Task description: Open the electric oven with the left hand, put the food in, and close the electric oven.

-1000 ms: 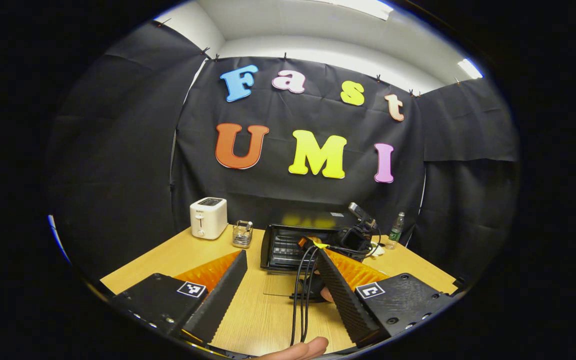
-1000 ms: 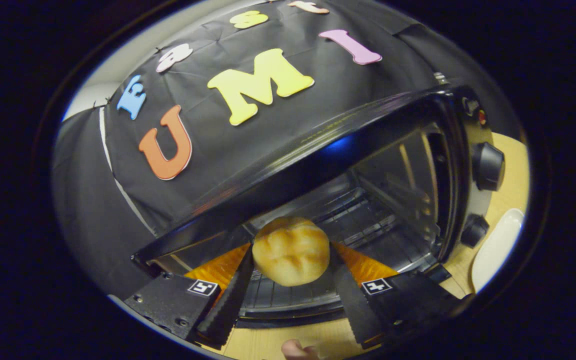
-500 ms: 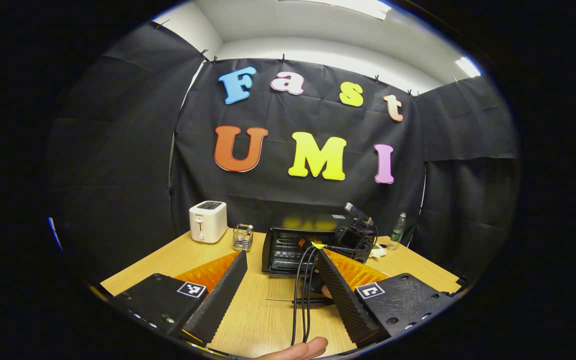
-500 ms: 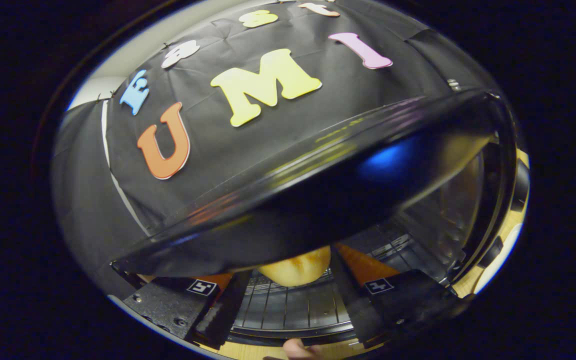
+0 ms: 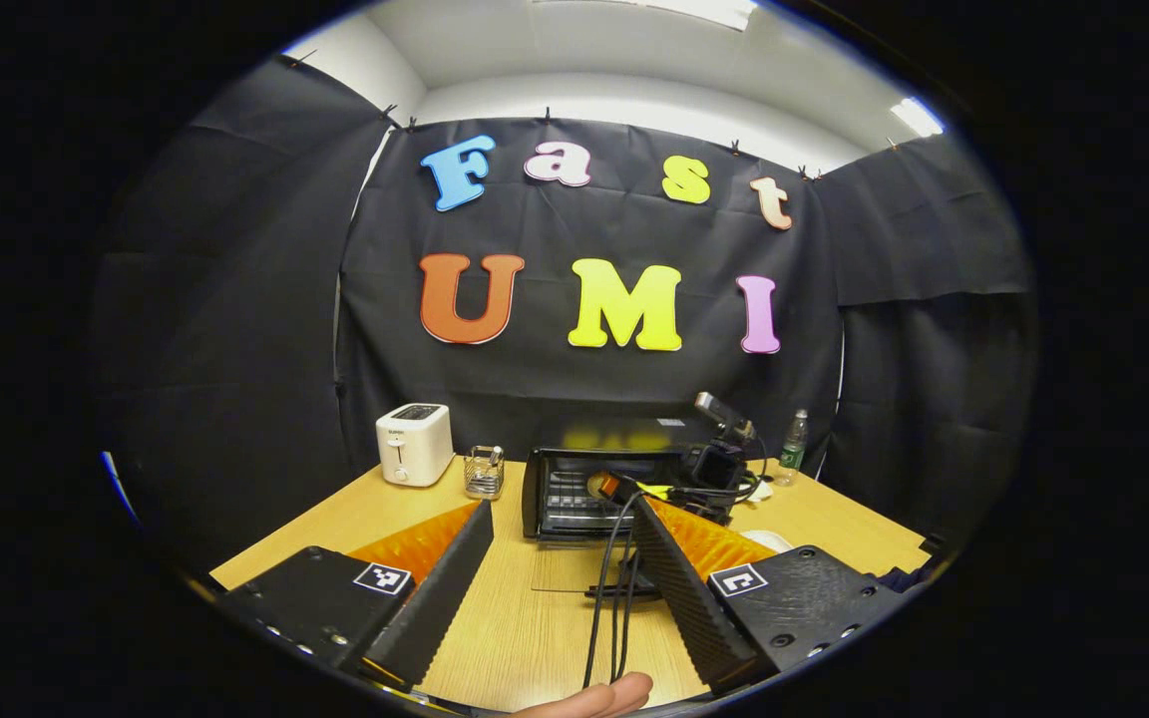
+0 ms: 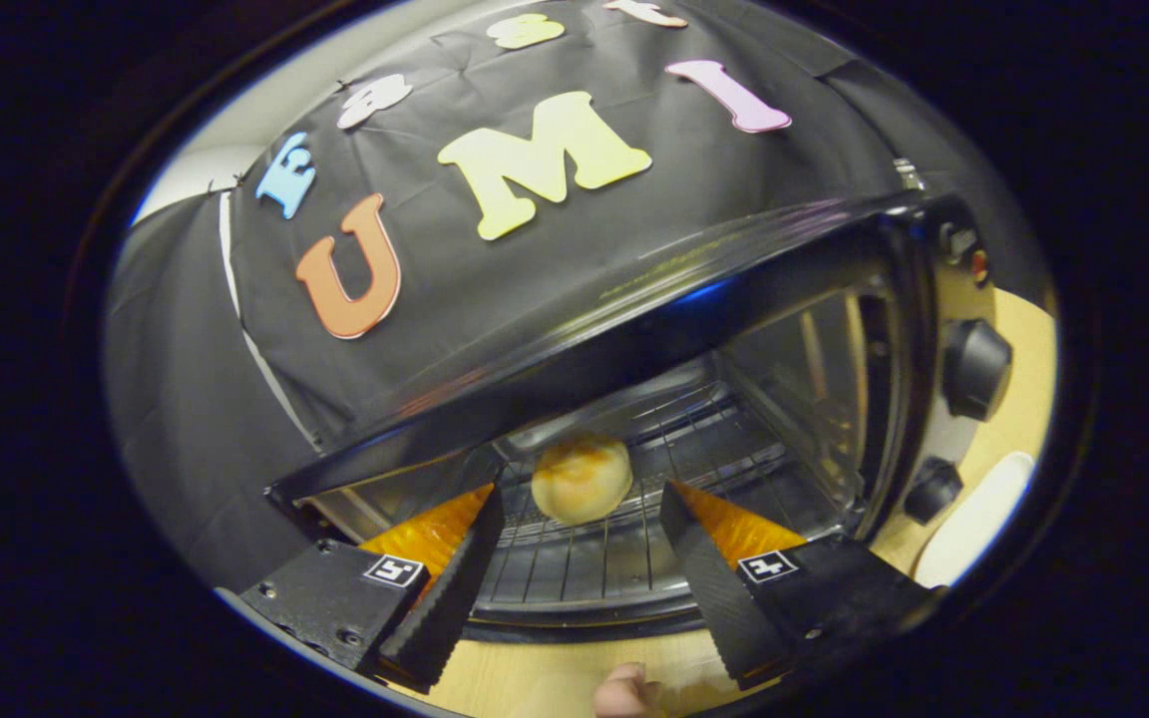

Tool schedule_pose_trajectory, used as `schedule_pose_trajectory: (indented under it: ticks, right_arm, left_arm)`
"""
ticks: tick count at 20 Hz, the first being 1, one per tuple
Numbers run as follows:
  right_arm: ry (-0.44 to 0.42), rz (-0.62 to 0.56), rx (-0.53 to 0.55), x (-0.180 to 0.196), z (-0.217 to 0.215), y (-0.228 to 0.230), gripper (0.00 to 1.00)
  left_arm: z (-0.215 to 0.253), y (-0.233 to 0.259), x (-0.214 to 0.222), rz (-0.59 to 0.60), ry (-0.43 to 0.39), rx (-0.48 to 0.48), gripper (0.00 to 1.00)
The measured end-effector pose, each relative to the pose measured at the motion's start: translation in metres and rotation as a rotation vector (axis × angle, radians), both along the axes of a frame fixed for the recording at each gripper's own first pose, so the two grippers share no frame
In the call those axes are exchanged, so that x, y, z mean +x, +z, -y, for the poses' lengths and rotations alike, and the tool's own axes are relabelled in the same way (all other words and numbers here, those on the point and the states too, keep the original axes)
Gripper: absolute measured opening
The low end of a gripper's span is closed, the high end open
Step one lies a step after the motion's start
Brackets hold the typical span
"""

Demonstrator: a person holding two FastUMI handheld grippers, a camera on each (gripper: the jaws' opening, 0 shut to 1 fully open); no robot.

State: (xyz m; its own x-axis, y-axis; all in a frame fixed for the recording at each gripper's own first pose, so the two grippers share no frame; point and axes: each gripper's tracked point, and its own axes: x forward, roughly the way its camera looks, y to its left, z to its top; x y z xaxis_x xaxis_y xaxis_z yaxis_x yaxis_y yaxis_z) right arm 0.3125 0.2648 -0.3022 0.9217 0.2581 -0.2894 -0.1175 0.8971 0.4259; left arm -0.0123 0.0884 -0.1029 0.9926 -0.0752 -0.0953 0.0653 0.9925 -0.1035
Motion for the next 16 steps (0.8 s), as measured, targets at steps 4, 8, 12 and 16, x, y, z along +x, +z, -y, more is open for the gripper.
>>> schedule_pose_trajectory:
  ticks: [4, 8, 12, 16]
  right_arm:
    - [0.050, 0.036, -0.042, -0.044, 0.015, 0.025, 0.95]
    - [0.120, 0.108, -0.045, -0.097, 0.033, 0.073, 0.96]
    - [0.141, 0.185, -0.095, -0.143, 0.063, 0.126, 0.95]
    - [0.157, 0.249, -0.079, -0.185, 0.091, 0.182, 0.95]
  left_arm:
    - [0.004, -0.025, 0.008, -0.066, 0.006, -0.005, 0.93]
    - [0.021, -0.053, 0.017, -0.143, -0.040, -0.079, 0.93]
    - [0.035, -0.091, 0.034, -0.253, -0.040, -0.121, 0.94]
    - [0.063, -0.131, 0.047, -0.356, -0.077, -0.119, 0.95]
